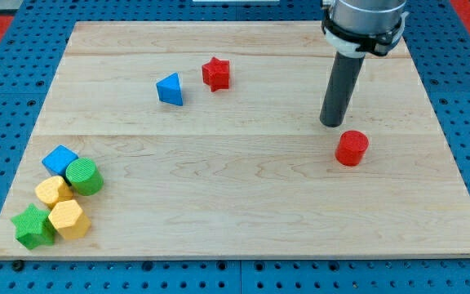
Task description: Move the red circle to the group of blocks
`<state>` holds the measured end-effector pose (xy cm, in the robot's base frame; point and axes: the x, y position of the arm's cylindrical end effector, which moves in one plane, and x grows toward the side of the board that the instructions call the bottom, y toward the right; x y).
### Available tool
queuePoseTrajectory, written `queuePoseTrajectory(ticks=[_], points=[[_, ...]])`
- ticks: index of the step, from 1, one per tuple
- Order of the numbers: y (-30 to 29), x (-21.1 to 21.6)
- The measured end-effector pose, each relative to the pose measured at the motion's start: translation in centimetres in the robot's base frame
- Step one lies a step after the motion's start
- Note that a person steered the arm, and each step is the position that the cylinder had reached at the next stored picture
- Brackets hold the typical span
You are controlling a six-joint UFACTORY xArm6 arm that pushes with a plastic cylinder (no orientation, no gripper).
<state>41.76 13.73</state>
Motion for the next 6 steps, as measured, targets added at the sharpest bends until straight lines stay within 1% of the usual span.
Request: queuePoseTrajectory(ticks=[2, 3, 4, 5, 6], points=[[3.4, 0.2], [3.9, 0.2], [3.1, 0.2], [4.5, 1.1], [7.4, 3.2]])
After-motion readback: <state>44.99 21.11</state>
